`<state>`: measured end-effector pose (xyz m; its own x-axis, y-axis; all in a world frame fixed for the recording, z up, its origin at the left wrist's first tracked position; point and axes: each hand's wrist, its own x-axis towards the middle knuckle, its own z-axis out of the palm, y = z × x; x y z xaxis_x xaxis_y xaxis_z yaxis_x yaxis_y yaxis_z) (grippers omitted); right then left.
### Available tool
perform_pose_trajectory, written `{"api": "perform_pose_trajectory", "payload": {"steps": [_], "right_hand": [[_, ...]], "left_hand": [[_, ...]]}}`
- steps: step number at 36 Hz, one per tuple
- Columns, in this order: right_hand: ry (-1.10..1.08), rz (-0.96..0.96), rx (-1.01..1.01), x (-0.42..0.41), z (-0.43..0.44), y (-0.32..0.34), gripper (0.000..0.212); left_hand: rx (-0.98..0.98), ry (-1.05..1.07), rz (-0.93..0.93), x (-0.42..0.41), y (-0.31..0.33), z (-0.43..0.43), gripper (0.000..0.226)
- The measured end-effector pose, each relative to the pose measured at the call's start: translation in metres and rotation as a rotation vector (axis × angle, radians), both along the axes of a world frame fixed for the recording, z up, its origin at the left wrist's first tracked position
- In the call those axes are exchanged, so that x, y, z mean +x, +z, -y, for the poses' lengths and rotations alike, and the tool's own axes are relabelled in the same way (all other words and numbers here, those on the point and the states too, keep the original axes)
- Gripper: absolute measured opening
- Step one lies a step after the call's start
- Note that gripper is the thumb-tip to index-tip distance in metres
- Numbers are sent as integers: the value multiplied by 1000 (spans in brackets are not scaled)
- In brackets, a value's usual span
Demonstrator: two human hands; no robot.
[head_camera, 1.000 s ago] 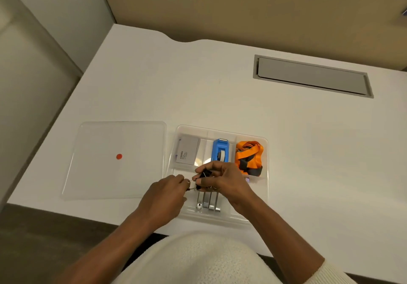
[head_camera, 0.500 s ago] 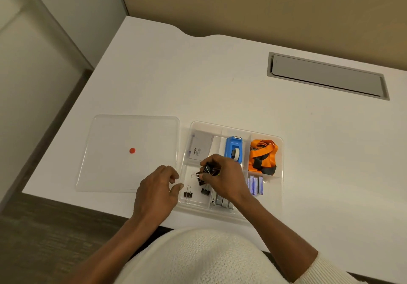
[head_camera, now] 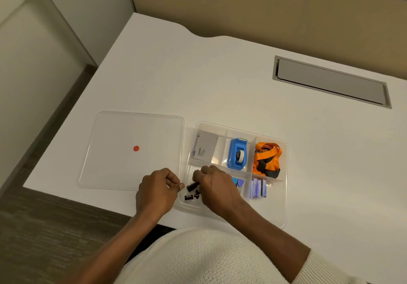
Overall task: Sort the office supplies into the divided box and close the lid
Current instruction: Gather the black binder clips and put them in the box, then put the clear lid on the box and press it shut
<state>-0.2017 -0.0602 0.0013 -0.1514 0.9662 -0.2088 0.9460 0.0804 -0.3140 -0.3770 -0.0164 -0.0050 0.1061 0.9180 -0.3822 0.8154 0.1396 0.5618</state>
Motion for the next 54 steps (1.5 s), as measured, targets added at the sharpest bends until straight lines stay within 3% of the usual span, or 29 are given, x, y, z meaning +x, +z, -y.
{"api": "perform_pose_trajectory", "payload": {"steps": [7, 13, 21, 24, 29, 35, 39, 45, 54], "right_hand": [[97, 88, -83, -1, 2, -5, 27], [34, 49, -66, 4, -6, 5, 29], [-255, -313, 7, -16, -35, 33, 16], [-249, -382, -7, -32, -48, 34, 21], [-232, -296, -88, -65, -71, 26, 49], [-196, -25, -183, -94, -90, 18, 64], [-239, 48, -295, -100, -98, 14, 85], [-396, -150, -430, -112, -103, 1, 101], [-728, -429, -309, -128, -103, -11, 97]], "left_hand": [[-37, 21, 3, -2, 2, -3, 22], [-76, 0, 48, -10, 4, -8, 25], [-28, 109, 56, -40, 10, -36, 27], [21, 185, 2, -58, 14, -57, 25], [159, 270, -172, -87, 19, -90, 31], [2, 282, -369, -105, 16, -120, 75], [-66, 273, -360, -107, 8, -127, 93], [-93, 272, -404, -104, 1, -129, 104], [-148, 365, -338, -111, -3, -137, 102]]}}
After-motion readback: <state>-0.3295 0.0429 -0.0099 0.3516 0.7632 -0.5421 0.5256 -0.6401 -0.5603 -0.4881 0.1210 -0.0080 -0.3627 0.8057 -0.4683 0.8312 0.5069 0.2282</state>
